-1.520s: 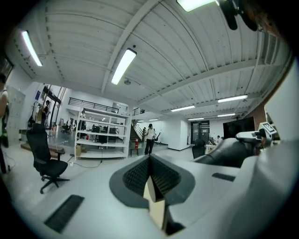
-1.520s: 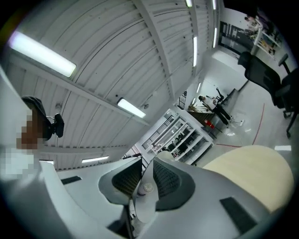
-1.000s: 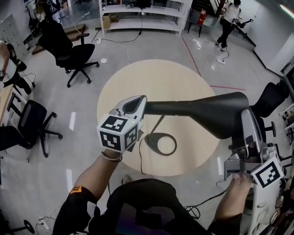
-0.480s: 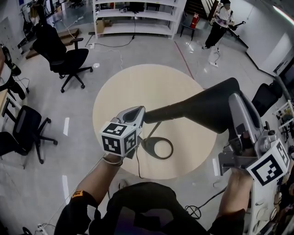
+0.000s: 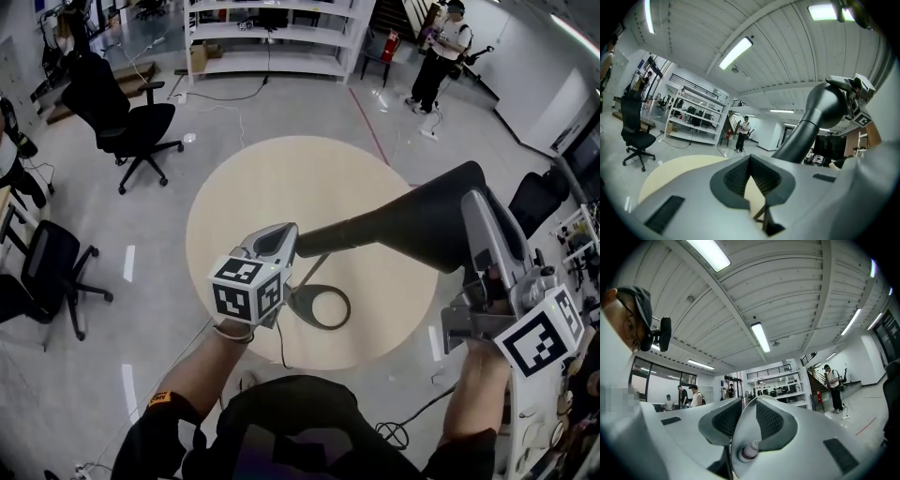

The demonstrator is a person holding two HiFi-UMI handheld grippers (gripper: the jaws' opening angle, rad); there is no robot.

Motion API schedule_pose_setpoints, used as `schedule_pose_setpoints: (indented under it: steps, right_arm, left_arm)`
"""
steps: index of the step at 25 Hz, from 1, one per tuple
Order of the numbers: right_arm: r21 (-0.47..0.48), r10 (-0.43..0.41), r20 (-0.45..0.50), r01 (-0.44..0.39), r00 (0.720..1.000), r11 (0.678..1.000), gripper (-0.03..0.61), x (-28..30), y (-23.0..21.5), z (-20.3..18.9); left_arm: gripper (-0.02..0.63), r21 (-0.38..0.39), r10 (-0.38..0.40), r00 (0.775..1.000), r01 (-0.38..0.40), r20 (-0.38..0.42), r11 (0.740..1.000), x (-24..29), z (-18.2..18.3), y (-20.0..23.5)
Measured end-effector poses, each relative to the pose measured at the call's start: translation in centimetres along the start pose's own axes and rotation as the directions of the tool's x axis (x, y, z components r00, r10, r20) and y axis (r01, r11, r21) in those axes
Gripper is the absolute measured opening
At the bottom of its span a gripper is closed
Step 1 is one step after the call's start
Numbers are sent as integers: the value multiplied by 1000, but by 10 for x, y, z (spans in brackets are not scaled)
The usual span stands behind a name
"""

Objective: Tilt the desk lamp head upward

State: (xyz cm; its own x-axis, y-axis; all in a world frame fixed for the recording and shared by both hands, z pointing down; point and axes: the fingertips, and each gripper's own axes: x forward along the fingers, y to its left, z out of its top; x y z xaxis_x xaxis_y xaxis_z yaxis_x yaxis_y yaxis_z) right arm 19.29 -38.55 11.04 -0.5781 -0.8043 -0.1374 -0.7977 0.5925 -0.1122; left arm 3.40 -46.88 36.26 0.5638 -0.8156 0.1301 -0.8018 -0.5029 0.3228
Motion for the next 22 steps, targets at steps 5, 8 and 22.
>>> schedule_pose_setpoints:
  steps: [5,8,22]
  right_arm:
    - [-20,-4,31,5,1000,1000,89,0,5,-2]
    - [-26,-14,73,16,997,1000,89,-7,4,0]
    - [116,-221,218,200,950,973,87,-88,-4,-75]
  left_arm:
    - [44,16,-8,1000,8,-11,1000,-2,-1,5]
    - [44,28,-4,1000,4,-16,1000,-7,-1,7]
    - [44,80,-64,997,61,31,995,-56,-25,4]
